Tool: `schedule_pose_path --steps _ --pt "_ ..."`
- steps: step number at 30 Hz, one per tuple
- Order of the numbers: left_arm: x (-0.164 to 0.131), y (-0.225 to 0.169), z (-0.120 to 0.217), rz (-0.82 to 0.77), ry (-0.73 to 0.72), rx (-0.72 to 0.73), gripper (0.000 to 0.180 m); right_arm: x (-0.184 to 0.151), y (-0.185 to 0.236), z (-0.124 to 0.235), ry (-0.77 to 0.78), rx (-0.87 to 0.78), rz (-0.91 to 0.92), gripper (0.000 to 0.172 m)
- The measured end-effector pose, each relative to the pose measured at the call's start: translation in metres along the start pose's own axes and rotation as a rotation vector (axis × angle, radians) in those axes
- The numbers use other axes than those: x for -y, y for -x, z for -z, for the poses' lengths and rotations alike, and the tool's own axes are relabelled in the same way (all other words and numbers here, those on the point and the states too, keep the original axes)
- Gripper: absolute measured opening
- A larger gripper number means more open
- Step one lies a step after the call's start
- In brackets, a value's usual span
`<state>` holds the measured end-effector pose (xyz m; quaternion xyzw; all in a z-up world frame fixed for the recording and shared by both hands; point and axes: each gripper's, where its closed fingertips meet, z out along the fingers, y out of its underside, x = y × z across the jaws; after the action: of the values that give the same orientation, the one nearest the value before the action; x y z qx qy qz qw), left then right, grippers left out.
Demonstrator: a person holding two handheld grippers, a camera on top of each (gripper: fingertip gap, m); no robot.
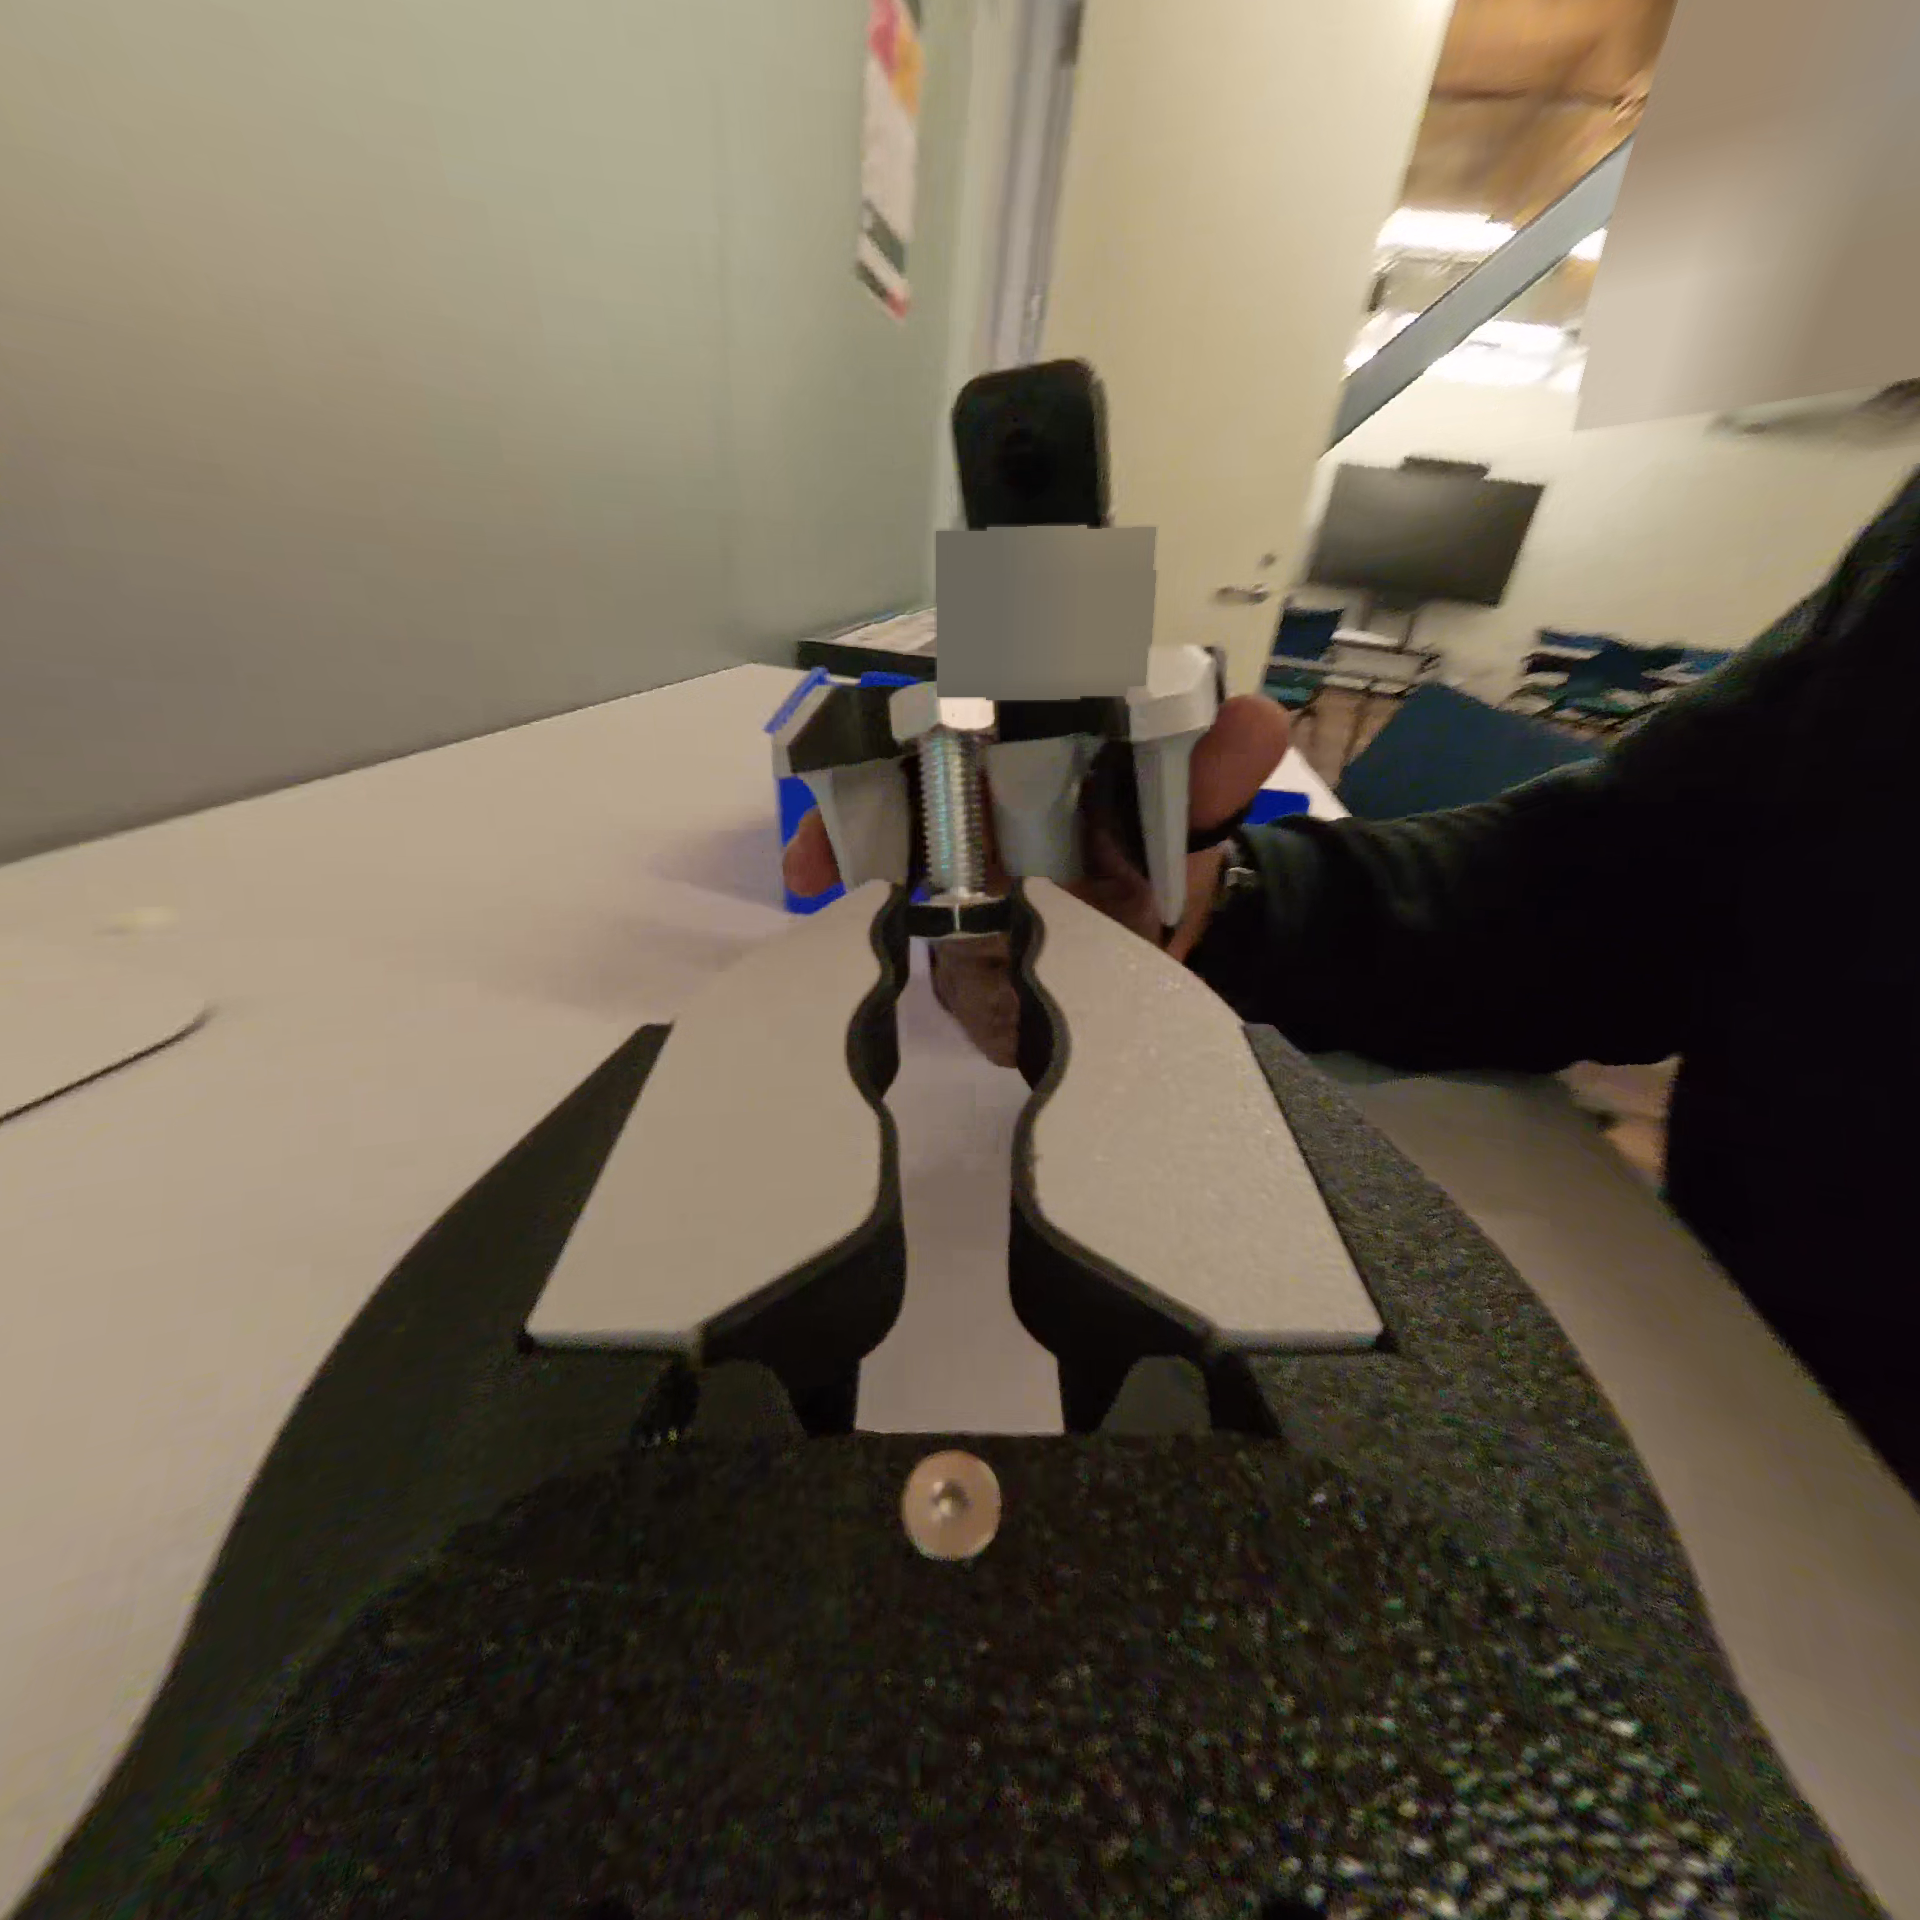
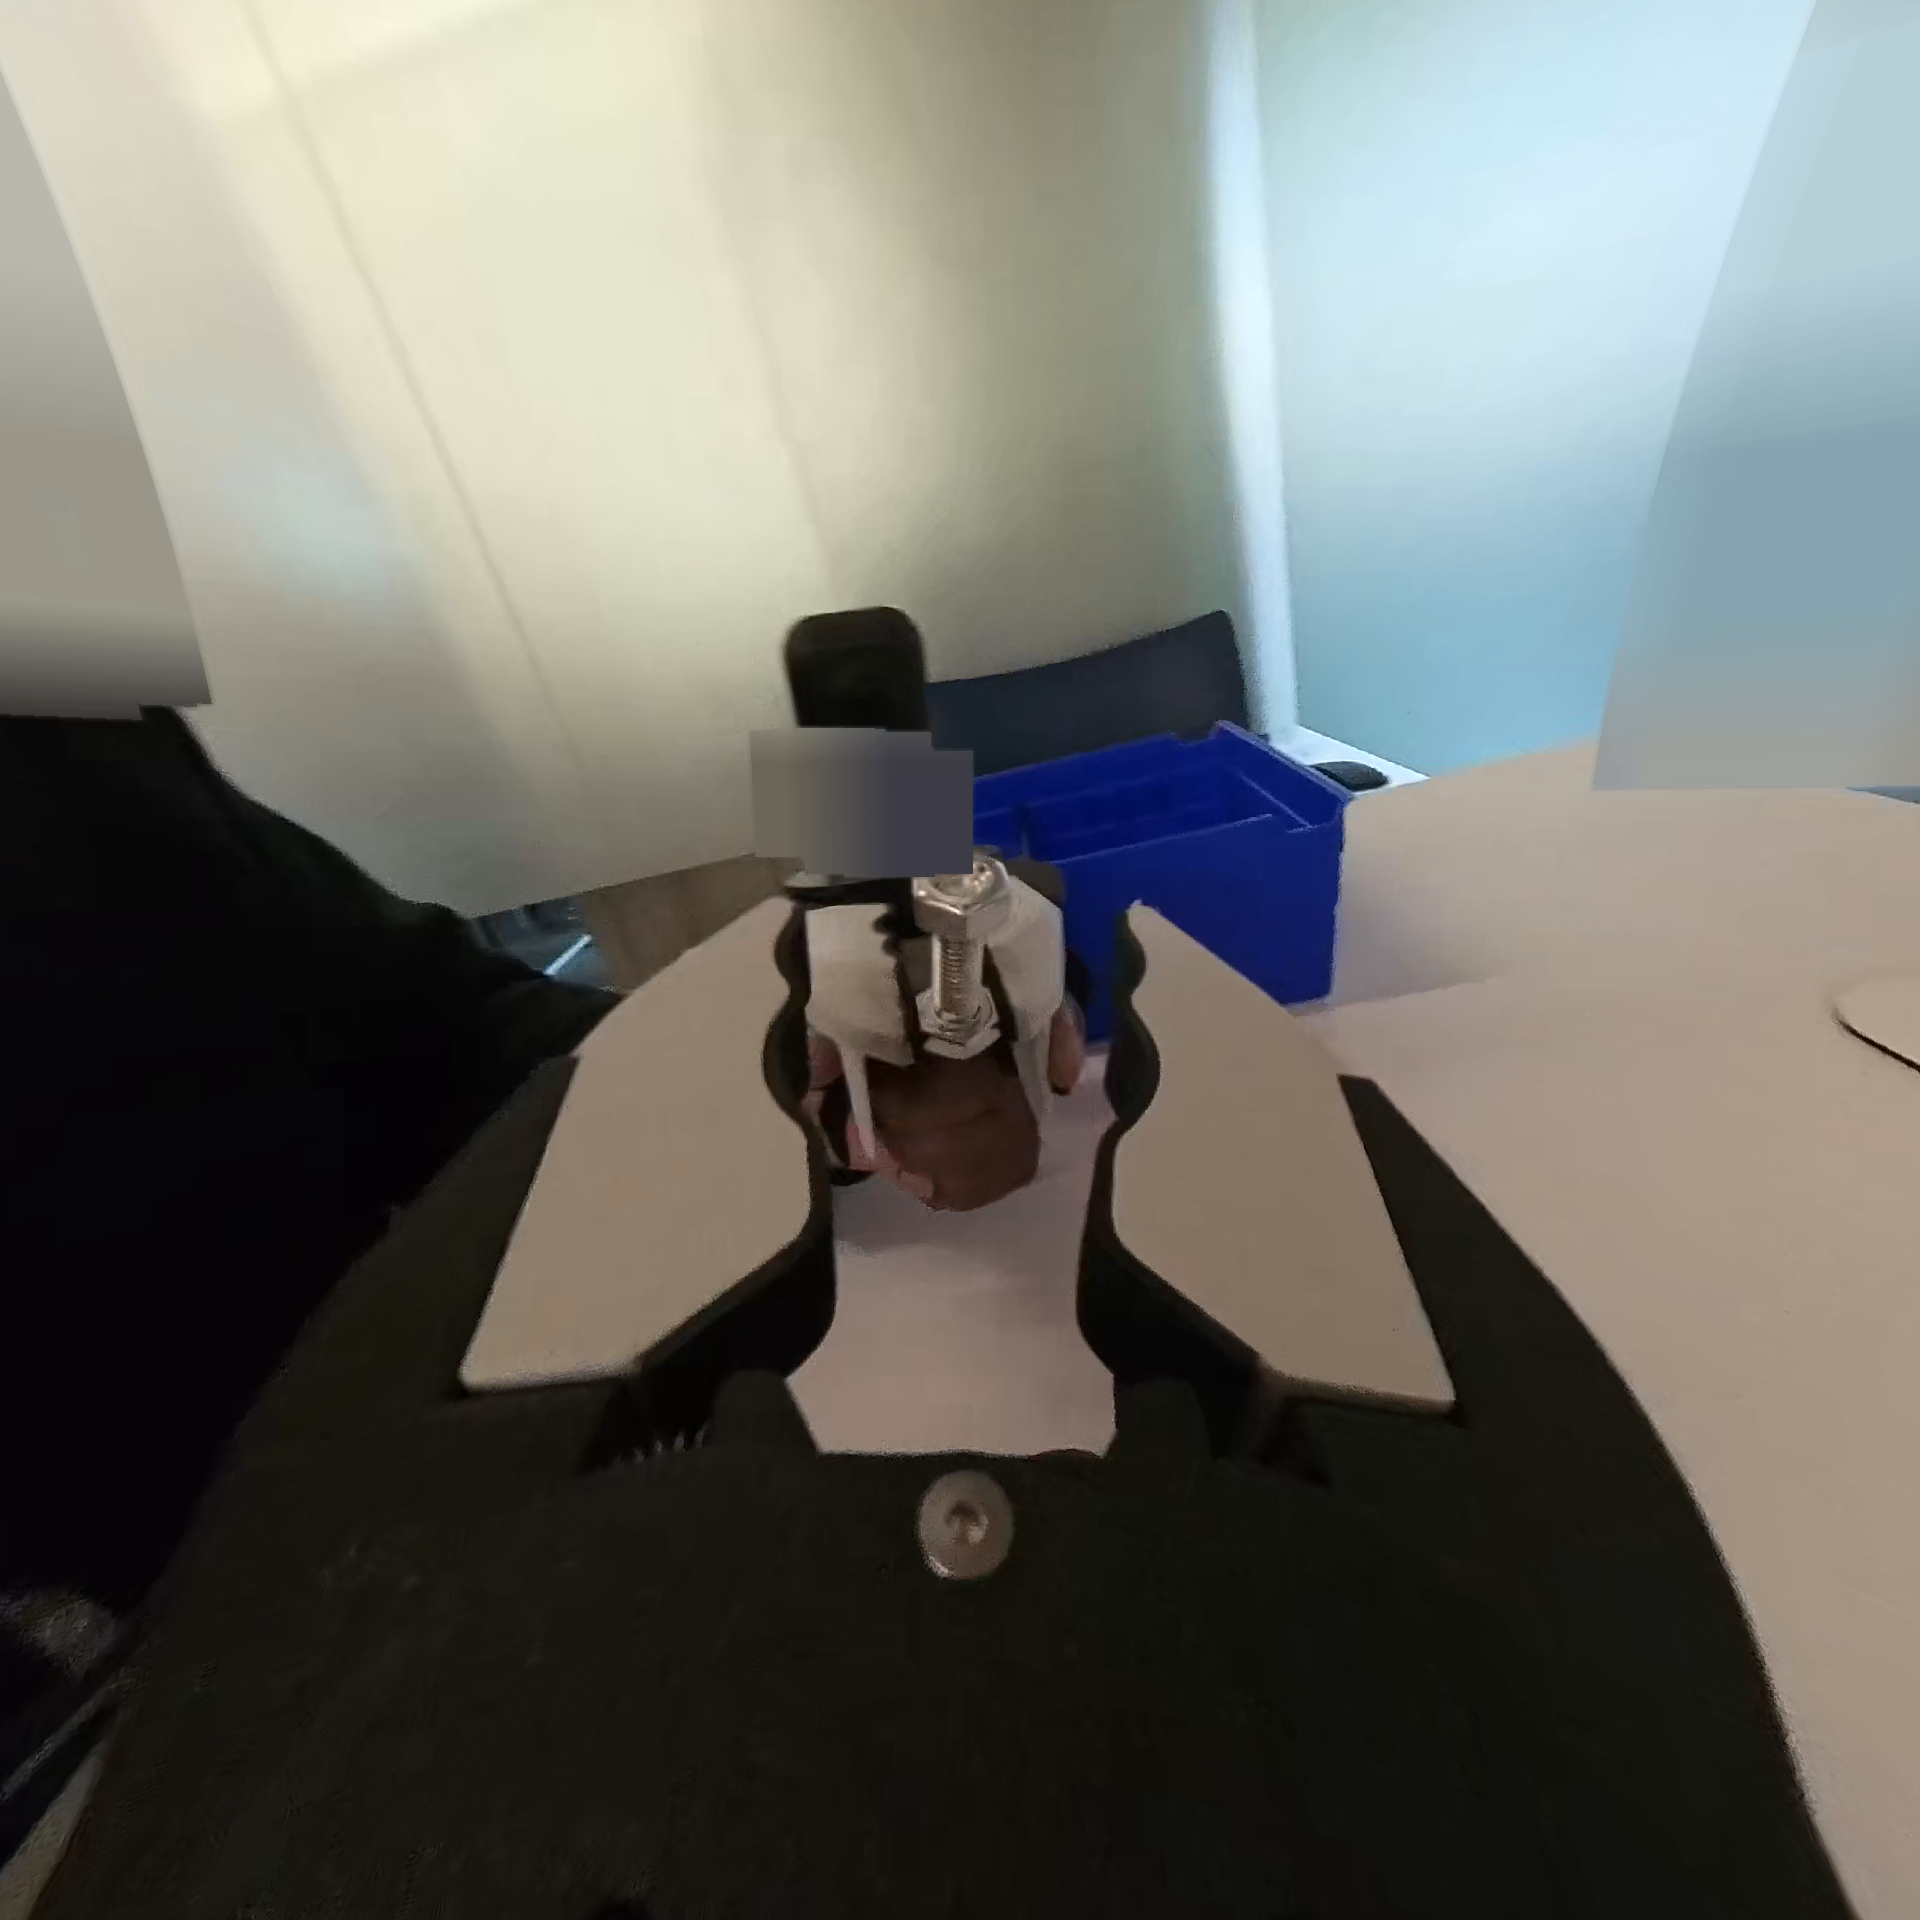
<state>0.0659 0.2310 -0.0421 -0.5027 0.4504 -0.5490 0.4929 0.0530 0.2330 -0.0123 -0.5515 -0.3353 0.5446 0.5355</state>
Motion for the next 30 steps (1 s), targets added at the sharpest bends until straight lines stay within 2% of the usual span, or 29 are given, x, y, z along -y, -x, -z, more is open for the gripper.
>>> schedule_pose_path --steps 4,5,6,8,12,14,17,20,23,27,30 --pt "-0.004 -0.004 -0.002 0.032 0.011 -0.049 0.017 -0.003 0.0 -0.002 0.012 -0.003 0.003 0.047" --pt "-0.006 -0.004 -0.004 0.026 0.025 -0.046 0.017 -0.003 0.0 -0.003 0.01 -0.011 0.009 0.038" --pt "-0.008 -0.002 -0.005 0.013 0.035 -0.026 0.017 -0.004 -0.002 -0.005 0.011 -0.035 0.017 0.019" --pt "-0.011 0.008 -0.004 -0.037 0.06 0.069 0.017 -0.005 -0.014 -0.007 0.015 -0.142 0.01 0.018" --pt "-0.022 0.039 0.003 -0.29 0.213 0.388 0.017 -0.017 -0.039 -0.006 0.027 -0.423 -0.063 0.018" --pt "-0.025 0.041 0.004 -0.337 0.254 0.427 0.017 -0.022 -0.044 -0.002 0.072 -0.498 -0.045 0.02" --pt "-0.02 0.035 0.003 -0.225 0.194 0.35 0.017 -0.014 -0.034 0.0 0.076 -0.379 -0.033 0.051" --pt "-0.017 0.02 0.002 -0.056 0.13 0.162 0.017 0.001 -0.02 0.005 0.005 -0.192 -0.054 0.048" --pt "-0.013 0.011 0.001 0.037 0.068 0.054 0.017 0.003 -0.013 0.01 -0.016 -0.083 -0.057 0.041" --pt "-0.012 0.003 -0.001 0.075 0.053 -0.027 0.017 -0.007 -0.009 0.006 0.019 -0.043 -0.066 0.039" --pt "-0.018 0.004 -0.004 0.042 0.092 0.001 0.017 -0.014 -0.013 0.0 0.048 -0.098 -0.047 0.017"
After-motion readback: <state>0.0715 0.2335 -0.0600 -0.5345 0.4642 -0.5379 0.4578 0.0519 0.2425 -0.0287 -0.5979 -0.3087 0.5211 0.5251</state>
